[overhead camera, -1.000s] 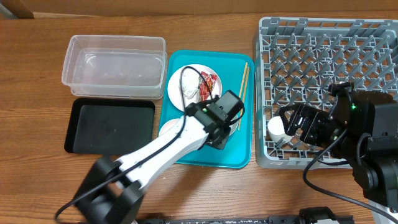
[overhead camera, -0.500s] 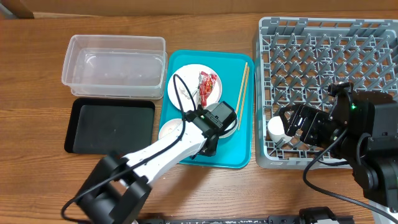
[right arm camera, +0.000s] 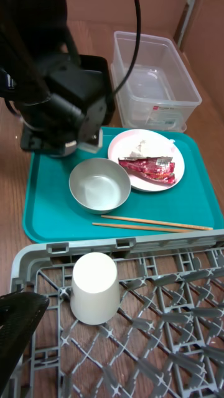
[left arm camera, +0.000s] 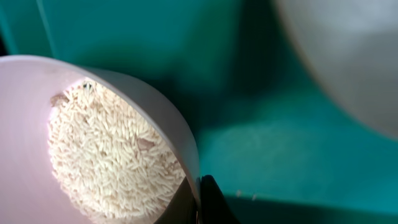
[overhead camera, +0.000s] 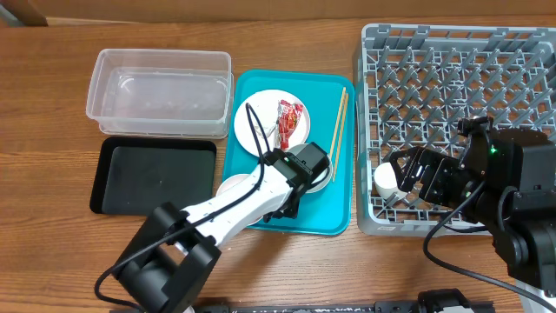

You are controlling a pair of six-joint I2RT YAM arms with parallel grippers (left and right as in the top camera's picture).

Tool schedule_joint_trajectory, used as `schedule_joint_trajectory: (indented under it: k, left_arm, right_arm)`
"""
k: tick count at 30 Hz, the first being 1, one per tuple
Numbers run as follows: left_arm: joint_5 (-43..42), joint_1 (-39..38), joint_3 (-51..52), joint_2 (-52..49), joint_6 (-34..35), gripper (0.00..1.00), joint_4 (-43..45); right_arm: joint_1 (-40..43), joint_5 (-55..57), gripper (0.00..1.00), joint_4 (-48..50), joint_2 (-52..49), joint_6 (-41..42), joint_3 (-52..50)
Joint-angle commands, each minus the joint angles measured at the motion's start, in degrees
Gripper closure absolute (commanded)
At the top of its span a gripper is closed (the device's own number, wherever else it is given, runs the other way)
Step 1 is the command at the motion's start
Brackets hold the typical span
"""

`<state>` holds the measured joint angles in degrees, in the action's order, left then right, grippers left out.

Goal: Sort waste into correct bins and load items into the dishwasher

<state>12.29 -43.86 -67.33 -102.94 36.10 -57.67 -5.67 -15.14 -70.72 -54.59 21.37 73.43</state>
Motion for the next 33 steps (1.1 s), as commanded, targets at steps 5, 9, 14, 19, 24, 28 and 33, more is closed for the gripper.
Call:
schedule_joint_trajectory:
  k: [5, 9, 14, 19, 24, 28, 33]
  left_arm:
    - [-14.6, 11.6, -4.6, 16.1, -5.4, 0.96, -2.4]
    - [-28.1, 23.9, -4.5, 20.5, -12.5, 0.96, -2.1]
    - [-49.7, 39.6, -2.1, 19.6, -22.4, 0.96, -1.4]
    - [-65.9, 52.0, 2.9, 15.8, -32.2, 0.96, -0.7]
    - [-82.6, 61.1, 6.2, 9.4, -43.6, 0.96, -1.2]
    - [-89.7, 65.9, 6.3, 5.2, -50.9, 0.96, -5.2]
    - [-91.9, 69.6, 6.3, 3.7, -53.9, 0.96, -6.9]
  right_arm:
    - [0.1, 0.0, 0.02, 0.1, 0.5, -0.4, 0.9]
    - [0.1, 0.0, 0.02, 0.1, 0.5, -0.4, 0.9]
    - [0.1, 0.0, 0.02, 0.1, 0.5, -0.4, 0.9]
    - [0.1, 0.0, 0.02, 0.1, 0.5, -0.4, 0.9]
    - [0.1, 0.0, 0.02, 0.1, 0.5, -0.4, 0.9]
    - [0.1, 0.0, 0.02, 0.1, 0.5, -0.4, 0.8]
    - [0.1, 0.0, 0.02, 0.1, 0.5, -0.4, 0.8]
